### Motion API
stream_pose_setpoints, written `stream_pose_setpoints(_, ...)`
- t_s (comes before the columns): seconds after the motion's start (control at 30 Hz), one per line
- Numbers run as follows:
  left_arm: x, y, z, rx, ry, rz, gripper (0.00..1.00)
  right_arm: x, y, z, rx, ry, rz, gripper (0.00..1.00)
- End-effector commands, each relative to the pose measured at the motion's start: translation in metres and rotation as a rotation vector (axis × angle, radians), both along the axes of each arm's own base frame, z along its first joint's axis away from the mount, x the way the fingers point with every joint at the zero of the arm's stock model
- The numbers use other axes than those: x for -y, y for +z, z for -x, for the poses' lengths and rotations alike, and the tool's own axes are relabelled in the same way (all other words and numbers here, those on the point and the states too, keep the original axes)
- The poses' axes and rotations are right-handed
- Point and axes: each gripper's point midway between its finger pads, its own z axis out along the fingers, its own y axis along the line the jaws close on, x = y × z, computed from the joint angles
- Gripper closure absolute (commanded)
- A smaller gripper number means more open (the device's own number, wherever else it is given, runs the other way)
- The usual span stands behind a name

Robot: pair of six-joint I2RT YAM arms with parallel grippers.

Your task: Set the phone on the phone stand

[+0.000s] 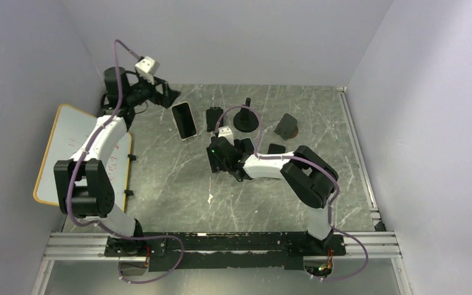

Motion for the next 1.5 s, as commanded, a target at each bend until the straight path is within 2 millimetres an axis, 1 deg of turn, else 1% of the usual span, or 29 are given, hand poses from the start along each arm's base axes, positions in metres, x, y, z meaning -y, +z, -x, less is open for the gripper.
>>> stream_pose_setpoints(0.0,0.047,-0.022,0.006,-0.109,-0.022,-0.048,0.02,0.014,-0.032,0.017,-0.075,-0.007,0.051,0.47)
stream_pose_setpoints(0.1,0.083,-0.039,0.028,-0.211,-0.047,-0.022,0.02,0.004,-0.022,0.032,-0.069,0.081,-0.060,0.50)
stream_pose_setpoints(0.13,0.093,-0.049,0.039,-0.249,-0.053,-0.013,0.02,-0.001,-0.018,0.039,-0.068,0.132,-0.102,0.50)
stream_pose_setpoints(0.17,0.100,-0.056,0.046,-0.268,-0.048,-0.005,0.02,-0.011,-0.009,0.045,-0.055,0.195,-0.163,0.50)
stream_pose_setpoints(0.2,0.105,-0.066,0.056,-0.318,-0.039,0.026,0.02,-0.016,-0.005,0.052,-0.059,0.246,-0.202,0.51)
stream_pose_setpoints(0.23,0.108,-0.071,0.060,-0.335,-0.024,0.052,0.02,-0.021,-0.002,0.059,-0.066,0.288,-0.232,0.51)
stream_pose_setpoints(0.27,0.107,-0.078,0.064,-0.363,0.010,0.080,0.02,-0.023,0.000,0.063,-0.069,0.311,-0.256,0.52)
stream_pose_setpoints(0.37,0.096,-0.103,0.078,-0.479,0.128,0.150,0.02,-0.032,0.005,0.074,-0.093,0.366,-0.322,0.54)
stream_pose_setpoints(0.5,0.088,-0.133,0.105,-0.620,0.223,0.204,0.02,-0.037,0.011,0.080,-0.107,0.393,-0.400,0.54)
stream_pose_setpoints(0.57,0.084,-0.141,0.118,-0.646,0.261,0.216,0.02,-0.039,0.014,0.081,-0.112,0.392,-0.435,0.52)
stream_pose_setpoints(0.7,0.068,-0.149,0.135,-0.663,0.361,0.243,0.02,-0.040,0.017,0.081,-0.141,0.387,-0.510,0.52)
stream_pose_setpoints(0.73,0.064,-0.154,0.143,-0.685,0.383,0.240,0.02,-0.041,0.019,0.080,-0.142,0.388,-0.526,0.52)
stream_pose_setpoints(0.83,0.060,-0.167,0.160,-0.738,0.413,0.272,0.02,-0.046,0.027,0.078,-0.130,0.404,-0.559,0.52)
stream_pose_setpoints(0.87,0.059,-0.178,0.169,-0.769,0.421,0.288,0.02,-0.049,0.032,0.078,-0.122,0.411,-0.576,0.52)
stream_pose_setpoints(0.9,0.061,-0.179,0.170,-0.773,0.423,0.320,0.02,-0.051,0.035,0.078,-0.117,0.417,-0.587,0.52)
stream_pose_setpoints(0.93,0.061,-0.189,0.177,-0.800,0.427,0.344,0.02,-0.053,0.037,0.078,-0.115,0.423,-0.594,0.52)
stream_pose_setpoints(0.97,0.063,-0.193,0.180,-0.813,0.431,0.377,0.02,-0.055,0.039,0.077,-0.112,0.428,-0.599,0.52)
stream_pose_setpoints(1.0,0.065,-0.196,0.182,-0.823,0.430,0.409,0.02,-0.056,0.041,0.077,-0.110,0.433,-0.603,0.52)
stream_pose_setpoints(1.1,0.070,-0.202,0.187,-0.857,0.430,0.502,0.07,-0.058,0.046,0.077,-0.098,0.444,-0.606,0.52)
stream_pose_setpoints(1.23,0.070,-0.205,0.189,-0.857,0.446,0.585,0.09,-0.059,0.049,0.078,-0.086,0.456,-0.596,0.52)
stream_pose_setpoints(1.33,0.066,-0.202,0.189,-0.827,0.470,0.652,0.11,-0.061,0.051,0.081,-0.080,0.469,-0.600,0.52)
stream_pose_setpoints(1.47,0.058,-0.195,0.189,-0.771,0.510,0.791,0.12,-0.063,0.053,0.084,-0.072,0.484,-0.597,0.52)
